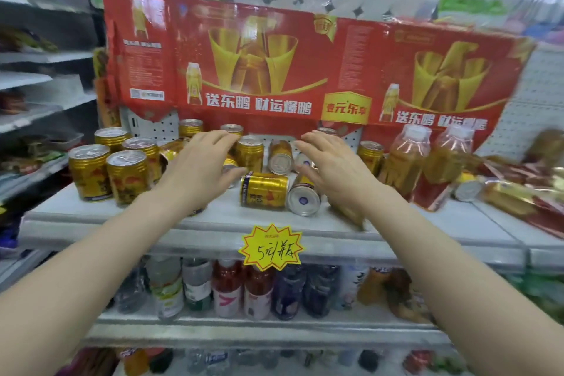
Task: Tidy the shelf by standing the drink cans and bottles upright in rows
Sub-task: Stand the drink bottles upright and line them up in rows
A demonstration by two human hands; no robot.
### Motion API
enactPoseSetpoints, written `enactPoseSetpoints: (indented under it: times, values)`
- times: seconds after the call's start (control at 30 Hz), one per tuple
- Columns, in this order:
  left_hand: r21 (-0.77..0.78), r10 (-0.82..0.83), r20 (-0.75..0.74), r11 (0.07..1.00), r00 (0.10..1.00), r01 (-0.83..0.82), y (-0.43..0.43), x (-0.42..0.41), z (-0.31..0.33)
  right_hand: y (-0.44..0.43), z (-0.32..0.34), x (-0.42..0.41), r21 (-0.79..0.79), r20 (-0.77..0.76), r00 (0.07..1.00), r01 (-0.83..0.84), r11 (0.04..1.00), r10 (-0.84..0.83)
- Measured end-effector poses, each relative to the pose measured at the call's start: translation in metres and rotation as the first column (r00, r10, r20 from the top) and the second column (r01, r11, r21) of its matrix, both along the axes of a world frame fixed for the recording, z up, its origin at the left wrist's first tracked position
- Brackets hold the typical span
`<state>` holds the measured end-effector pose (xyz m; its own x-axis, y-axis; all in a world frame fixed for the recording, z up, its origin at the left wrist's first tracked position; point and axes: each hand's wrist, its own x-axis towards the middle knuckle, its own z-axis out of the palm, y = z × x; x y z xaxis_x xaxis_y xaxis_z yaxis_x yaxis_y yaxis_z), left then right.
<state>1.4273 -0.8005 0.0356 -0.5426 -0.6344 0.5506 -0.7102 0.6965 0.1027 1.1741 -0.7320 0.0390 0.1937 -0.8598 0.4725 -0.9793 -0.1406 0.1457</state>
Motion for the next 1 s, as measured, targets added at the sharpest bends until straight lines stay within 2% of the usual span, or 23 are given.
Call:
enactPoseSetpoints:
  times: [0.2, 0.43, 0.53, 0.67, 0.83, 0.9, 1.0]
  values:
    - [-0.016, -0.206, -0.076, 0.979, 0.976, 0.205, 0.016, -0.084, 0.003, 0.076, -0.008, -0.058, -0.109, 0.005, 0.994, 0.109, 0.988, -0.109]
    - [0.084, -0.350, -0.122, 0.929, 0.929, 0.361, 0.042, -0.201, -0.001, 0.135, -0.015, -0.148, -0.266, 0.095, 0.958, 0.285, 0.921, -0.269]
    - [0.161, -0.323, -0.124, 0.927, 0.938, 0.340, 0.050, -0.242, -0.001, 0.143, -0.017, -0.188, -0.220, 0.177, 0.914, 0.398, 0.891, -0.365]
    - [0.307, -0.241, -0.174, 0.908, 0.955, 0.286, 0.057, -0.279, 0.000, 0.134, -0.018, -0.225, -0.048, 0.444, 0.795, 0.482, 0.875, -0.413]
    - [0.404, -0.113, -0.251, 0.890, 0.961, 0.210, 0.064, -0.301, 0.003, 0.103, -0.021, -0.245, 0.049, 0.649, 0.684, 0.399, 0.916, -0.333]
    - [0.439, -0.081, -0.276, 0.876, 0.958, 0.201, 0.066, -0.302, 0.002, 0.093, -0.023, -0.248, 0.063, 0.746, 0.600, 0.368, 0.928, -0.289]
    - [0.458, -0.050, -0.331, 0.864, 0.942, 0.207, 0.069, -0.303, 0.002, 0.083, -0.027, -0.249, 0.053, 0.808, 0.533, 0.361, 0.931, -0.252]
